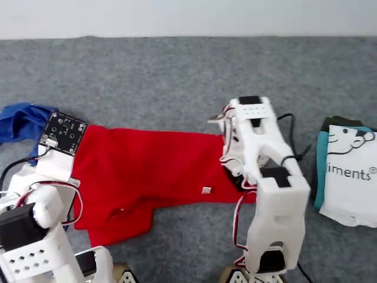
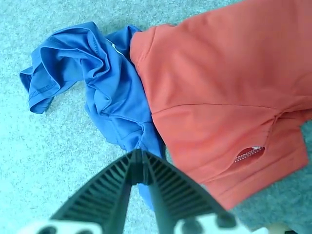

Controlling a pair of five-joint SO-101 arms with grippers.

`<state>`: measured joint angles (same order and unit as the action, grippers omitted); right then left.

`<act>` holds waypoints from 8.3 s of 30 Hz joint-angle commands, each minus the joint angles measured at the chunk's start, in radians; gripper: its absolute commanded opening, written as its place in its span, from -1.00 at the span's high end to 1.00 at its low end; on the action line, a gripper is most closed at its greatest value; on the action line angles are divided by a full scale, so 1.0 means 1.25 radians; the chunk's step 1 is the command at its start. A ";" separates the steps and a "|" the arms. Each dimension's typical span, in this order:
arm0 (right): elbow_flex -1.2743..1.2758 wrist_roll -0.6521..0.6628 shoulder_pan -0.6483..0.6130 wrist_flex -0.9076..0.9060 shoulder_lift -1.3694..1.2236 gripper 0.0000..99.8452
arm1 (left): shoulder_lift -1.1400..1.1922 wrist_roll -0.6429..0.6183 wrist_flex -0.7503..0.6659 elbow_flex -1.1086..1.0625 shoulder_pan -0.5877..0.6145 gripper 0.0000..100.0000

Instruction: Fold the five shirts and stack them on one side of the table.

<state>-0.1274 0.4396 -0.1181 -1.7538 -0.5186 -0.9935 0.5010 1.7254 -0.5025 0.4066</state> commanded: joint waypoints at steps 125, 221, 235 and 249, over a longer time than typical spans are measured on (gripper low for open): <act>-0.160 -0.113 -0.020 -0.018 0.024 0.98 | 0.550 -0.196 0.021 0.343 -0.080 0.99; -0.719 -0.091 0.083 0.148 -0.323 0.92 | 0.539 -0.191 0.021 0.244 -0.075 0.99; -0.713 -0.096 0.107 0.115 -0.326 0.79 | 0.539 -0.191 0.021 0.244 -0.075 0.99; -0.775 -0.092 0.100 0.109 -0.395 0.96 | 0.539 -0.191 0.021 0.244 -0.075 0.99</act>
<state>-1.0234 0.3261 0.0077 -1.6049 -1.0249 -0.2846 0.2631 1.7300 -0.2002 0.3069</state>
